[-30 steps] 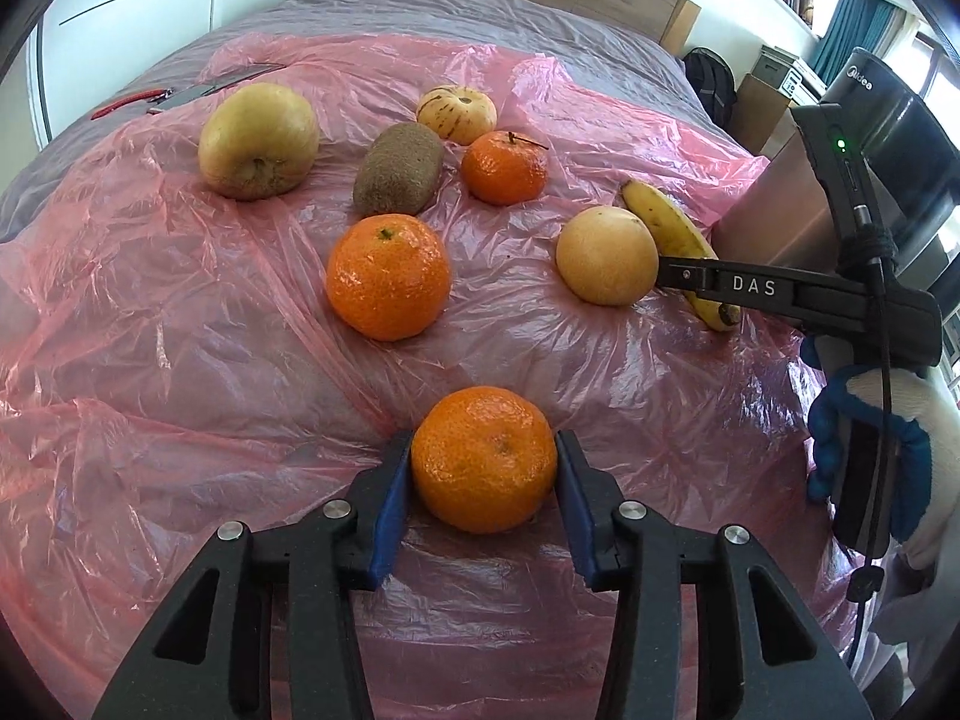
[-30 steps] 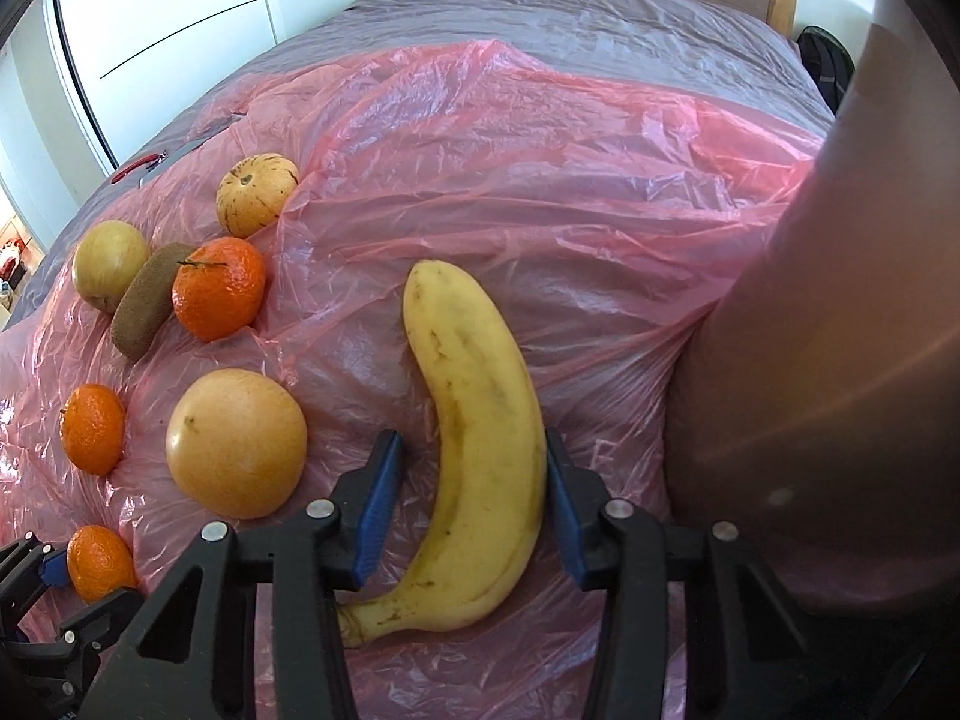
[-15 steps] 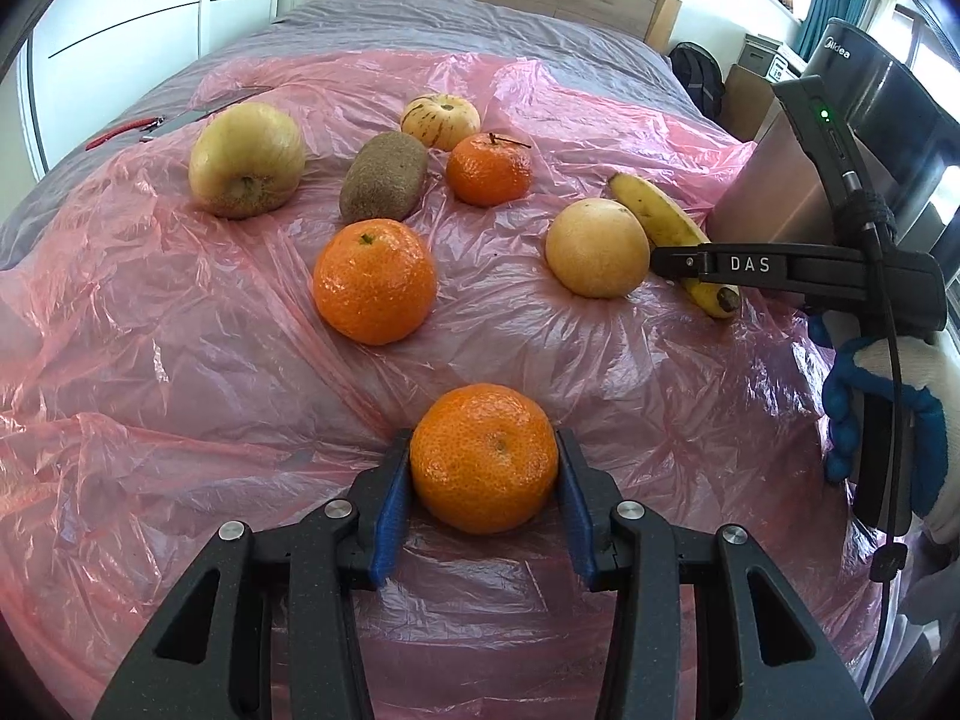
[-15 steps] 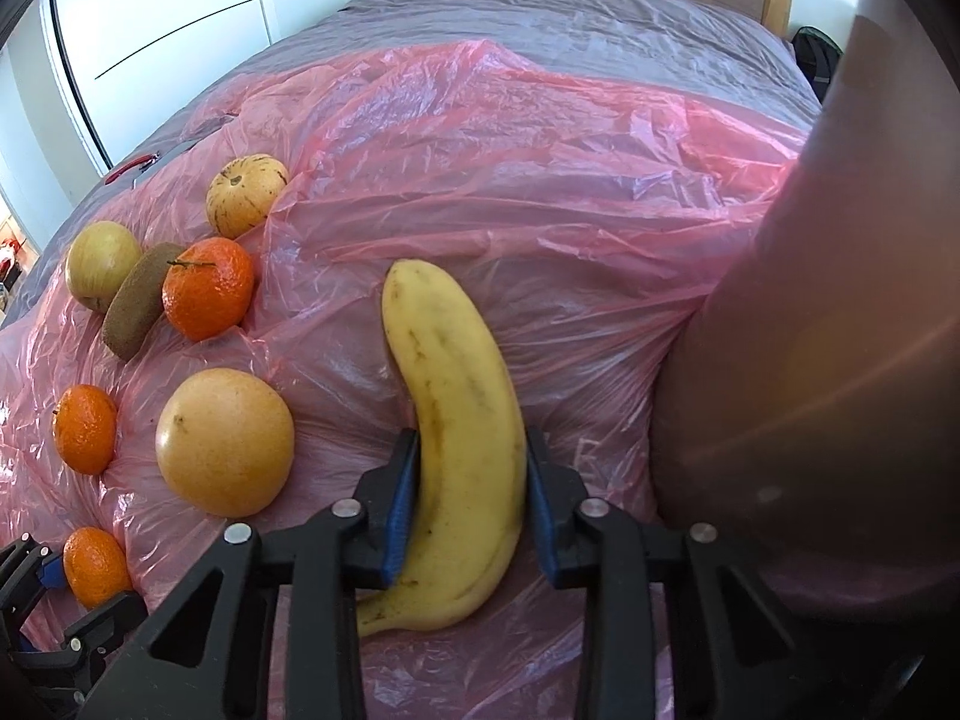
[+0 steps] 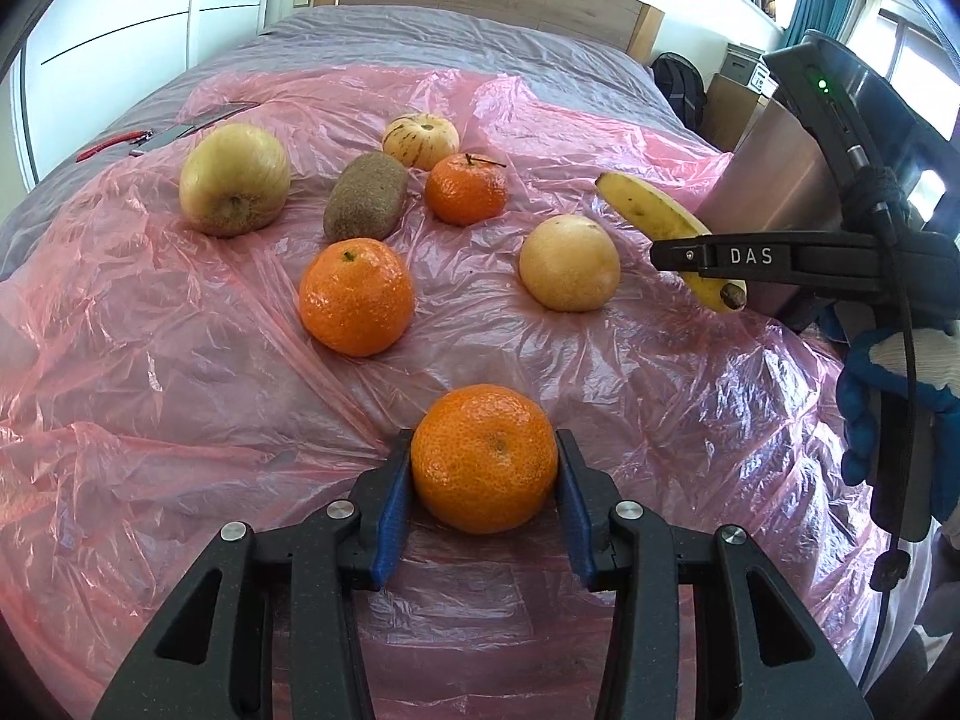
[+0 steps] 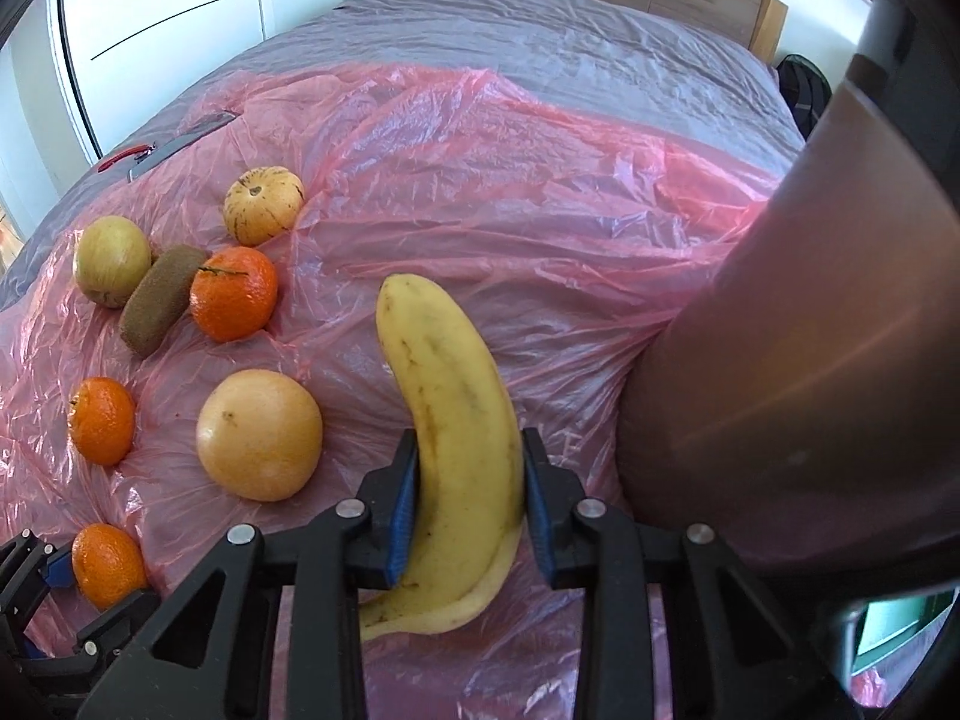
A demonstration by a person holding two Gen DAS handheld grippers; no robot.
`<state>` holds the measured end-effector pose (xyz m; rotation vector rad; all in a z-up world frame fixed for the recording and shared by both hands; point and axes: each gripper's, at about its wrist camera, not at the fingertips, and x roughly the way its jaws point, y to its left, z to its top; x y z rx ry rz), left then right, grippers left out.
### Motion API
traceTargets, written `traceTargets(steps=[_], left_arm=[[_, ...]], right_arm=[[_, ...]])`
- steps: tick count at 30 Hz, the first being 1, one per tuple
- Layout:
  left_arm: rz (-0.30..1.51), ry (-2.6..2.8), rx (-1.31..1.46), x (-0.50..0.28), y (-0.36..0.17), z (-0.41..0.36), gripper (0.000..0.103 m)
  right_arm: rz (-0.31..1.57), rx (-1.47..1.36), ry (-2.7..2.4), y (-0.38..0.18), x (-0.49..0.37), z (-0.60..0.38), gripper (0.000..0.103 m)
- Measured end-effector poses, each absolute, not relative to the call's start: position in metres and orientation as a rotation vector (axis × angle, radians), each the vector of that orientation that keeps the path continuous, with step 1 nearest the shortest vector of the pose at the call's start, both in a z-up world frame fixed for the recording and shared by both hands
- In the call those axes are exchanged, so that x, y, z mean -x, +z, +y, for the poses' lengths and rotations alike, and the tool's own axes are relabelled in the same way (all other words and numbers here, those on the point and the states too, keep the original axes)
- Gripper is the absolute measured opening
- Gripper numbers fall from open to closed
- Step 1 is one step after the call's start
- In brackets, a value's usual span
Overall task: Organize fruits
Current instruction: 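Carry the mandarin and banana over the green tray with both tools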
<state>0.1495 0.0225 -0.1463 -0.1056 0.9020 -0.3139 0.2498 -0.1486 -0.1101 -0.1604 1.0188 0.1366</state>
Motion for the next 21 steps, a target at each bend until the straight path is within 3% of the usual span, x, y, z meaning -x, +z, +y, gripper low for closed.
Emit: traceTargets(steps=[21], left_arm=[[0.82, -0.302, 0.044, -0.116, -0.126, 0.016, 0.038]], right_arm=[[1.01, 0.146, 0.133, -0.055, -0.148, -0.153, 0.0]])
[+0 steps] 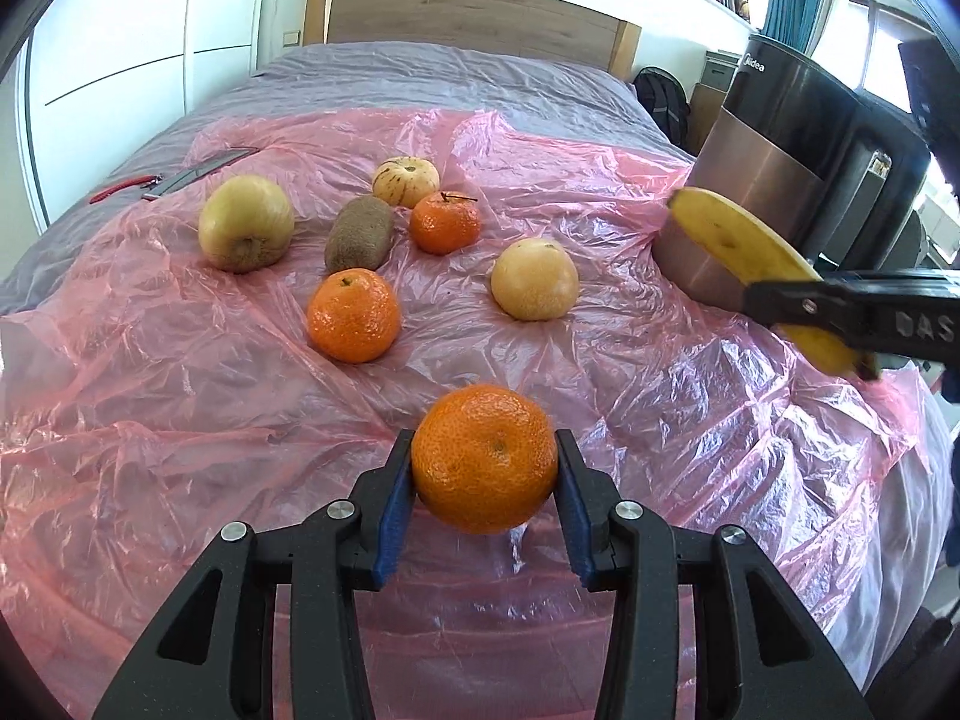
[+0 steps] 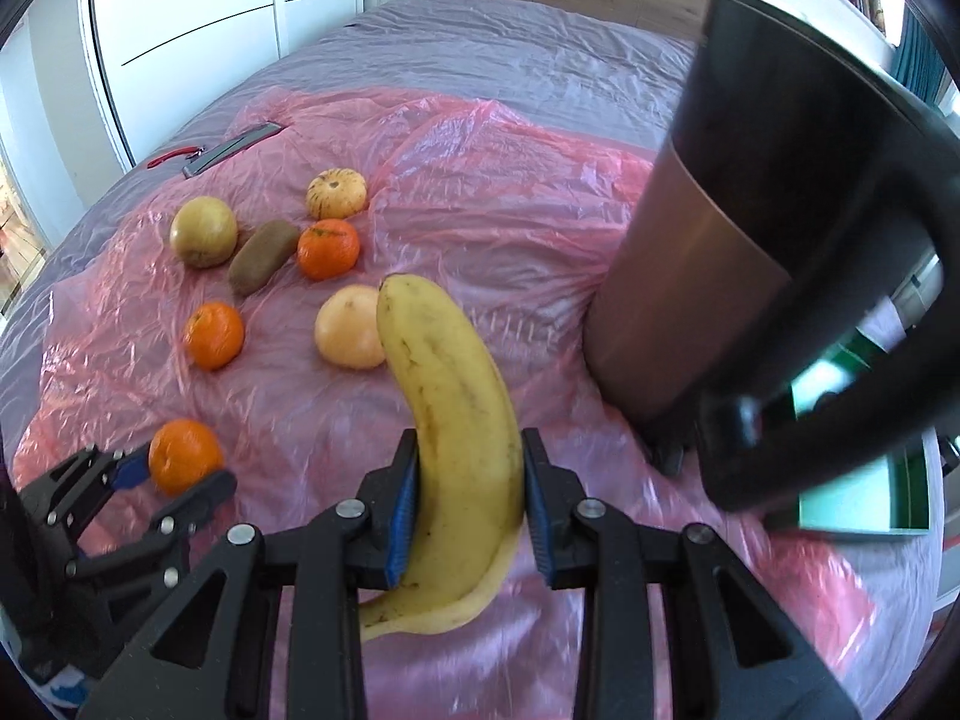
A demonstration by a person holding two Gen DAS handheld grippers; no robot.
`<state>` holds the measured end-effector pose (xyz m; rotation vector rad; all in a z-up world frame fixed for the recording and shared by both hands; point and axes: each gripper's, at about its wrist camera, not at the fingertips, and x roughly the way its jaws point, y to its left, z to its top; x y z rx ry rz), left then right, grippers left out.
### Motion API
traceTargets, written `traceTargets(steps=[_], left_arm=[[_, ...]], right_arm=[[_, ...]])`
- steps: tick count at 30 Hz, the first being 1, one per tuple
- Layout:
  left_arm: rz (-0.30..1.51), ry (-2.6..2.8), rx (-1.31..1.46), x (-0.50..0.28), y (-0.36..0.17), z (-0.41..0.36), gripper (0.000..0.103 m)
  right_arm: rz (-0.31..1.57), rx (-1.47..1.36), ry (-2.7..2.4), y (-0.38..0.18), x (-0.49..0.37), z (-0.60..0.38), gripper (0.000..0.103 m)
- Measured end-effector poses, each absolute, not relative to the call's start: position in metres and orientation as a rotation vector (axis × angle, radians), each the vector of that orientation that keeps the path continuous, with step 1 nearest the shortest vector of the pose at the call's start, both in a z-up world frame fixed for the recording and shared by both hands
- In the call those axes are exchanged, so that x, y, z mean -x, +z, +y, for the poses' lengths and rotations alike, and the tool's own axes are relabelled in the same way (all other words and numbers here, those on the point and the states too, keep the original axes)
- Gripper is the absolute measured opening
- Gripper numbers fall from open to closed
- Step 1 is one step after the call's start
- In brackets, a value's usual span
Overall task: Organize fruits
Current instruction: 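Carry the mandarin and banana over the green tray with both tools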
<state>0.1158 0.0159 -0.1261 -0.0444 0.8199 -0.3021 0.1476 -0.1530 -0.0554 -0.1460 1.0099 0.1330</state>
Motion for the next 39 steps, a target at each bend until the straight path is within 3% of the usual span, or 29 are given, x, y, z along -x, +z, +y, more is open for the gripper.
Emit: traceTargets(steps=[21, 39], left_arm=[[0.822, -0.265, -0.069, -0.061, -0.1, -0.01, 0.038], [0.803, -0.485, -0.227, -0.027, -0.046, -0.134, 0.038]], right_arm=[[1.0, -0.044, -0.034, -0.038, -0.033, -0.277, 0.0], [0.917, -0.252, -0.151, -0.041, 0.005, -0.392, 0.0]])
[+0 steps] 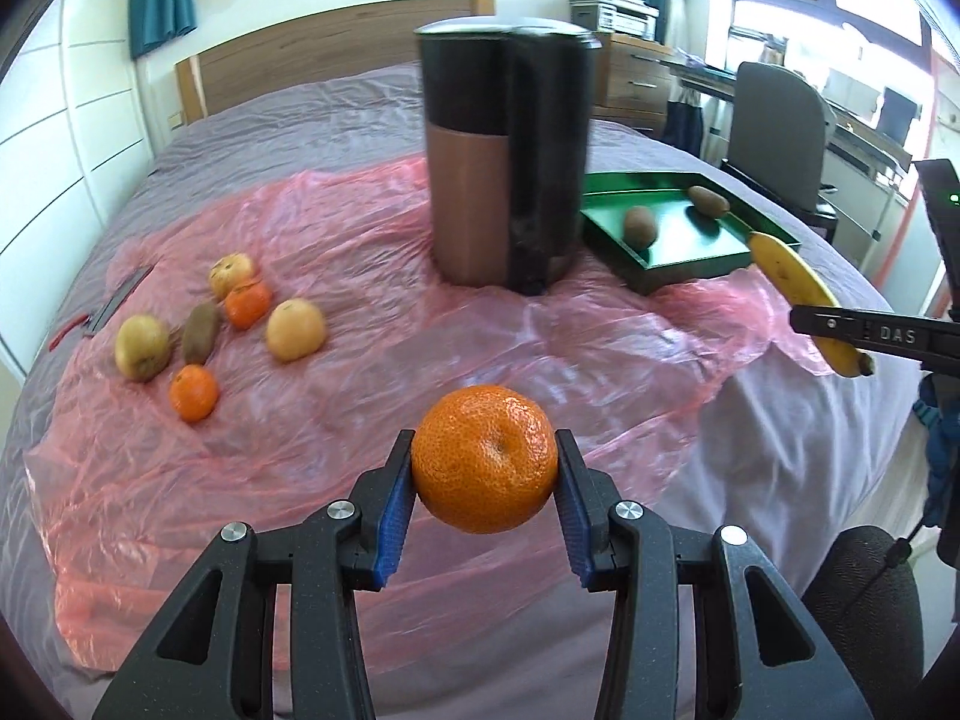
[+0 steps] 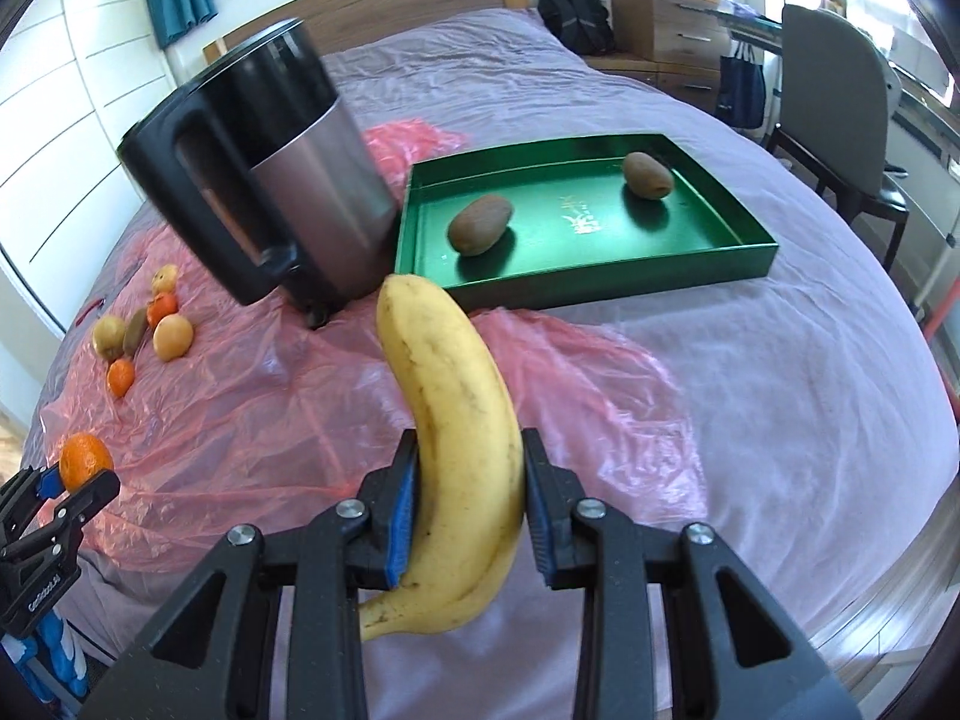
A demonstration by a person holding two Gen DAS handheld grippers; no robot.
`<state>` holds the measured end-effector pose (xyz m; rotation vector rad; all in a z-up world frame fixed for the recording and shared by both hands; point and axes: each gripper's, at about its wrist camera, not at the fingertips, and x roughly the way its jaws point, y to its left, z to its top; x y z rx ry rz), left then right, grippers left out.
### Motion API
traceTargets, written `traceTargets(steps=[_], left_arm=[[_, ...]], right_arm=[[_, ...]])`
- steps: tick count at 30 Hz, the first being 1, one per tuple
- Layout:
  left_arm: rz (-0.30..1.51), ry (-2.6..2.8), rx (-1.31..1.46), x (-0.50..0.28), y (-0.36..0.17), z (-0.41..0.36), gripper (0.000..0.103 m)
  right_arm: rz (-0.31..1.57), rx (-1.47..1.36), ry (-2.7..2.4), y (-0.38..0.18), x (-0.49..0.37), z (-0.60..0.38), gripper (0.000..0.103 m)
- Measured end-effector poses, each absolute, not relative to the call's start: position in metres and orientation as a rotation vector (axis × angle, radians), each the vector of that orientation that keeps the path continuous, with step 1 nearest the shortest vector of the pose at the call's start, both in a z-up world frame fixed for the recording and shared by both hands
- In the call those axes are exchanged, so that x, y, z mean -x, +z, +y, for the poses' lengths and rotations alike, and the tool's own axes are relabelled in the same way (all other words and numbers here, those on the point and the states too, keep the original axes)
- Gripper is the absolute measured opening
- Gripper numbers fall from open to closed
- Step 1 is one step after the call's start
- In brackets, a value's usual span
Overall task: Organize fruits
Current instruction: 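Carry the mandarin and banana over the green tray with both tools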
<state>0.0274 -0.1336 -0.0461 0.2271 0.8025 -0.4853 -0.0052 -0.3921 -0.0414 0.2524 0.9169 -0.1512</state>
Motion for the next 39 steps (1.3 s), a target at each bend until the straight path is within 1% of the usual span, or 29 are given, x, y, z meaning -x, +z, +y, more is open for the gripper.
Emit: traceTargets(steps=[11, 21, 30, 34, 39], left_arm=[[0.796, -0.609, -0.272, -0.039, -0.022, -0.219, 0.038], [0.774, -0.707, -0.275, -0.088, -0.002, -0.315, 0.038], [0.839, -0.759, -0.306, -0.141, -0.026, -0.398, 0.038], [0.871, -0.774, -0.339, -0.157, -0.045, -0.42, 0.038], [0.919, -0.794, -0.354, -0.17, -0.07, -0.436, 0.038]], right_arm=[[0.854, -0.306, -0.183, -0.041, -0.015, -0.446, 0.0], [0.801, -0.301, -0.194, -0.034, -0.072, -0.501, 0.0], [0.802, -0.281, -0.205, -0.044, -0.126, -0.553, 0.0], [0.818, -0.258, -0.183, -0.052, -0.153, -0.565, 0.0], [0.875, -0.246, -0.13, -0.074, -0.18, -0.572, 0.0]])
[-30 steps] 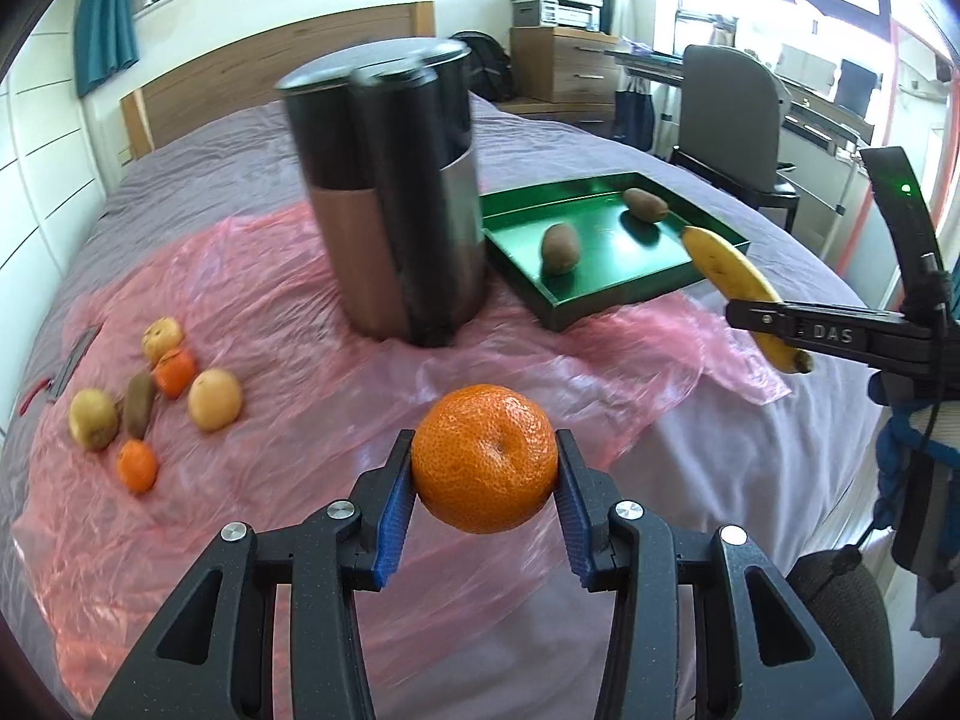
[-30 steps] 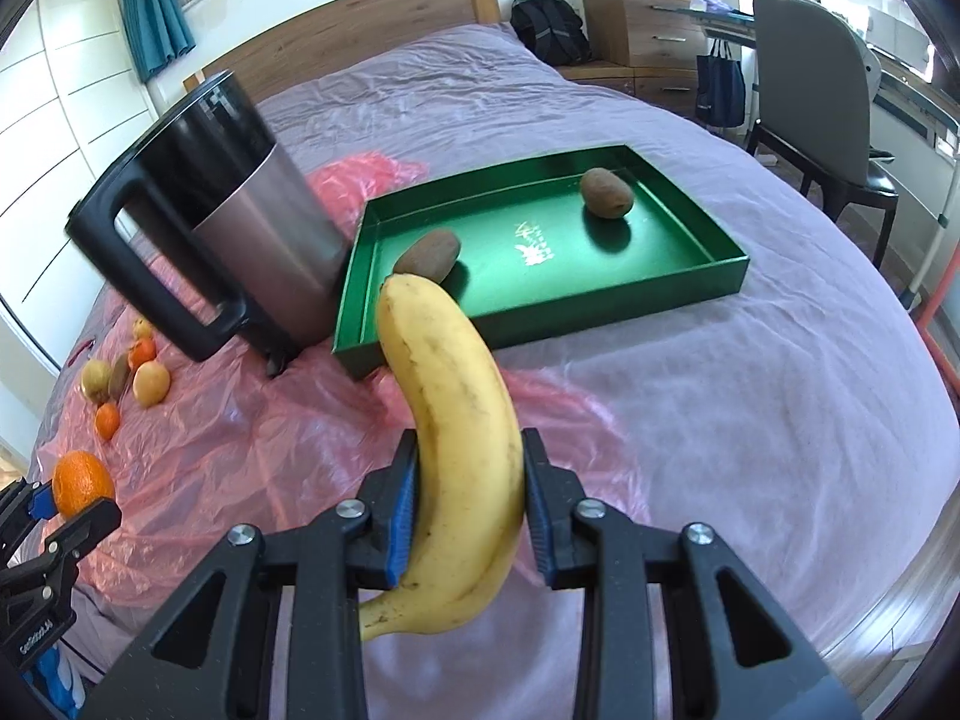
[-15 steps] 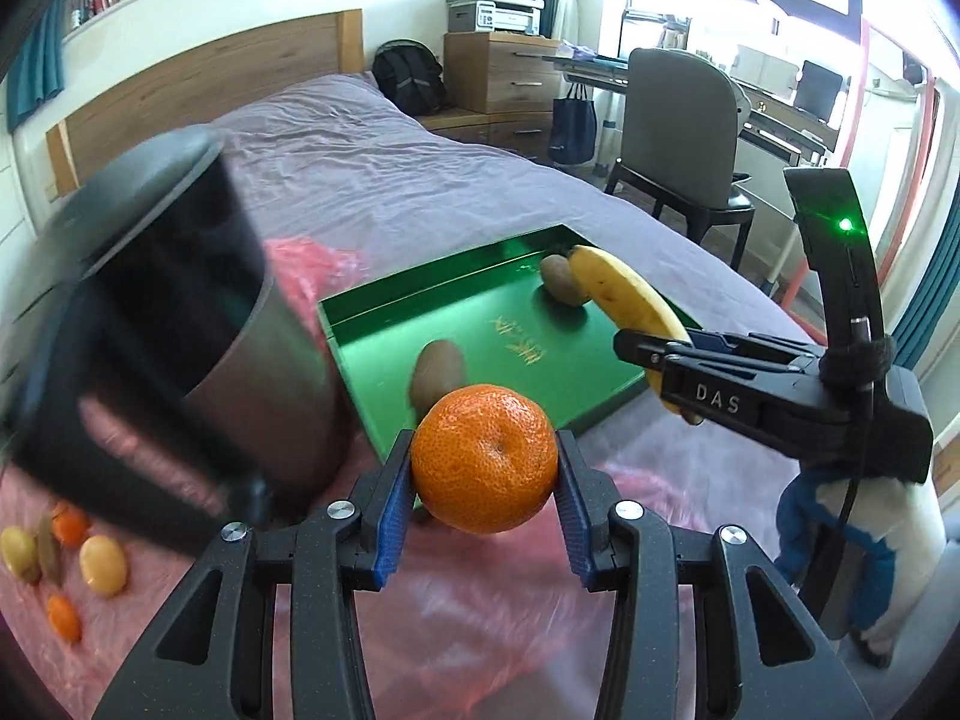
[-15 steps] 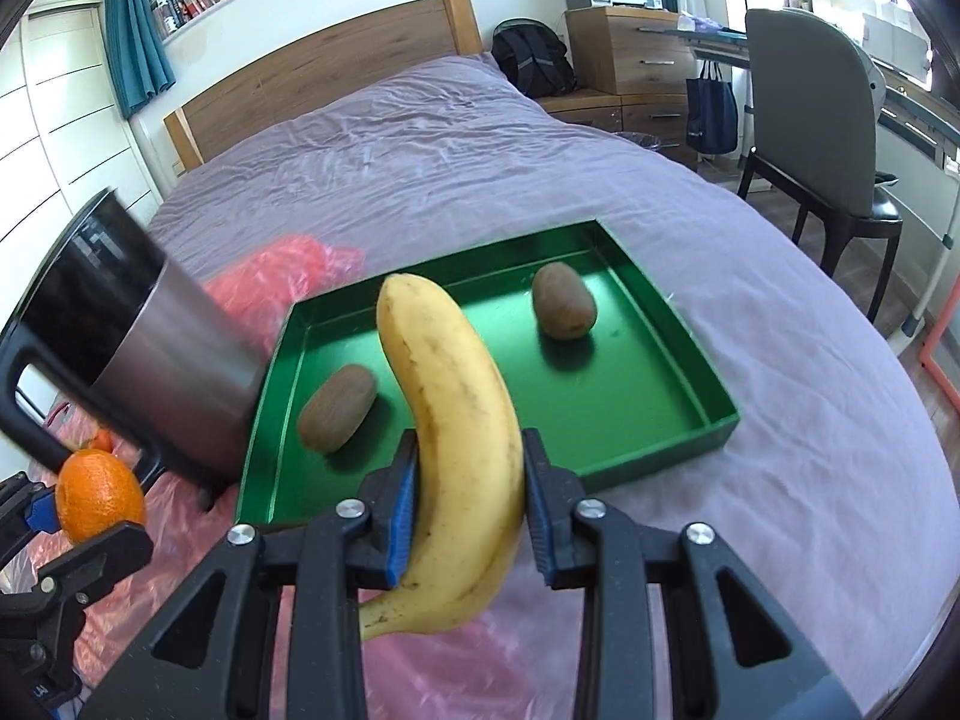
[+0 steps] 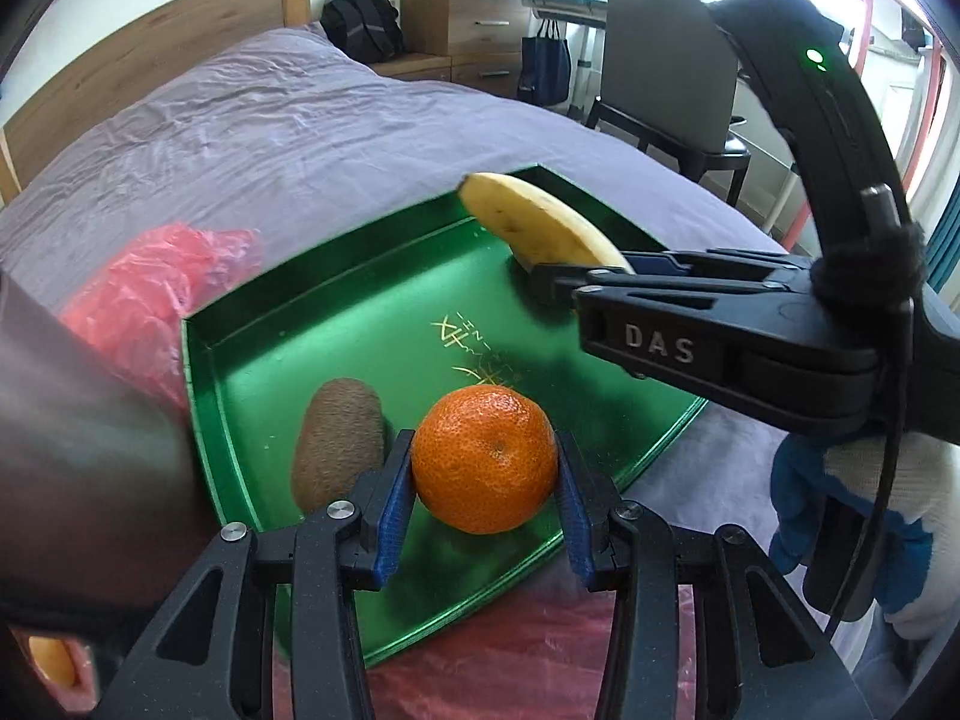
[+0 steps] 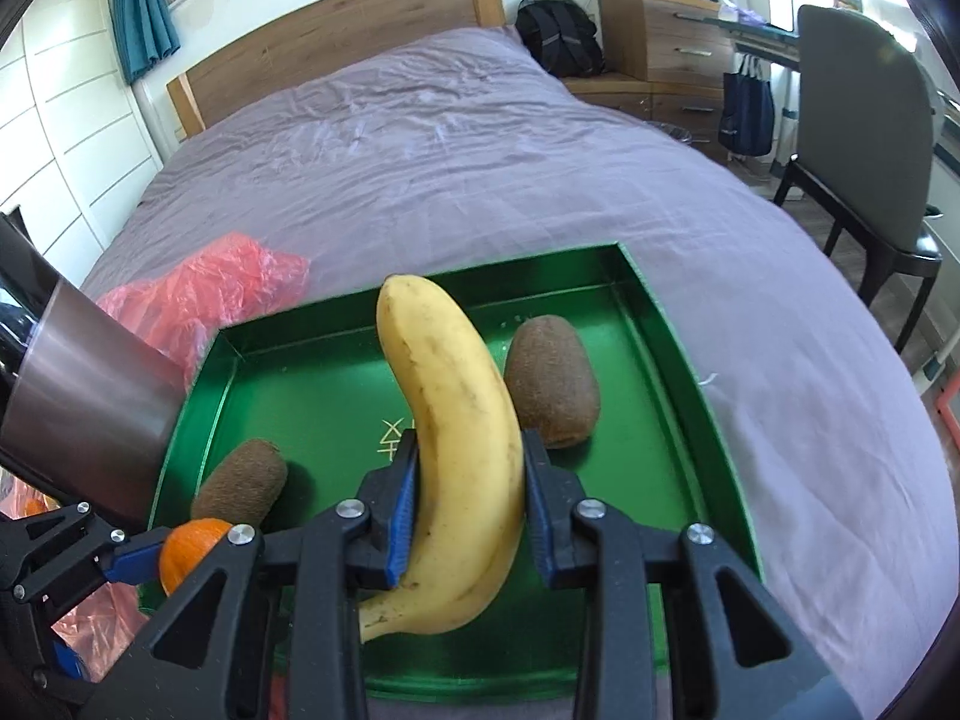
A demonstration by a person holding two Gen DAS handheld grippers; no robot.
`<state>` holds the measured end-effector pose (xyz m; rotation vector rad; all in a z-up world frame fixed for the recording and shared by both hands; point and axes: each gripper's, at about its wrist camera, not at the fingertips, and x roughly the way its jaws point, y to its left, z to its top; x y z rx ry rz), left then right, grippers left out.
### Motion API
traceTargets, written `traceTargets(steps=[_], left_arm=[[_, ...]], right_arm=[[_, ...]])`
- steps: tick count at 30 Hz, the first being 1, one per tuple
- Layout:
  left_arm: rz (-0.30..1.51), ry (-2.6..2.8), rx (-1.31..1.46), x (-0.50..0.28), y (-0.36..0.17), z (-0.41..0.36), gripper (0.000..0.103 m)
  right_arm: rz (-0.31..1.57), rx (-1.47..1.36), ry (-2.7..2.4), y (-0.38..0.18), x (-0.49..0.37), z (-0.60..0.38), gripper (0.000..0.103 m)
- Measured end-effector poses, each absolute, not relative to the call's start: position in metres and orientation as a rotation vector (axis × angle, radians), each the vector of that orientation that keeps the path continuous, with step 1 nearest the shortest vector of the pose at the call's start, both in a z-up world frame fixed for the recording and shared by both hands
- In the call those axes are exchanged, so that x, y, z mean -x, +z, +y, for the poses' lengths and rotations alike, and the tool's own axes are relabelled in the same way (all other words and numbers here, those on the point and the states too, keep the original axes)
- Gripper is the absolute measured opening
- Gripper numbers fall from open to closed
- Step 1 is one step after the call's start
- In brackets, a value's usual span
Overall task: Organize fruits
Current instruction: 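Carry the mandarin and banana over the green tray with both tools, then lower the mandarin and banana into the tray and open both tools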
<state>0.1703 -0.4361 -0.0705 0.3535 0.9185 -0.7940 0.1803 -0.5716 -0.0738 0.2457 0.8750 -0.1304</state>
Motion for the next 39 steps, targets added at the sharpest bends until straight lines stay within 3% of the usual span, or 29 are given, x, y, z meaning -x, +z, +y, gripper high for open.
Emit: traceTargets(steps=[11, 30, 31, 34, 37, 39], left_arm=[[0.961, -0.777, -0.334, -0.187, -0.096, -0.442, 0.038], [0.971, -0.721, -0.325, -0.192, -0.106, -0.426, 0.04], [0.974, -0.72, -0.327, -0.192, -0.106, -0.426, 0.04], [0.983, -0.715, -0.326, -0.192, -0.104, -0.423, 0.04], [0.974, -0.714, -0.334, -0.19, -0.1, -0.421, 0.044], [0.964, -0.716, -0.333, -0.188, -0.096, -0.421, 0.045]], right_arm=[[0.934, -0.163, -0.137, -0.105, -0.203, -0.566, 0.0], [0.909, -0.14, -0.223, -0.108, -0.193, -0.574, 0.0], [0.91, -0.144, -0.227, -0.107, -0.194, -0.574, 0.004], [0.911, -0.167, -0.23, -0.107, -0.19, -0.577, 0.035], [0.916, -0.171, -0.242, -0.106, -0.185, -0.579, 0.049], [0.911, -0.187, -0.244, -0.103, -0.18, -0.58, 0.051]])
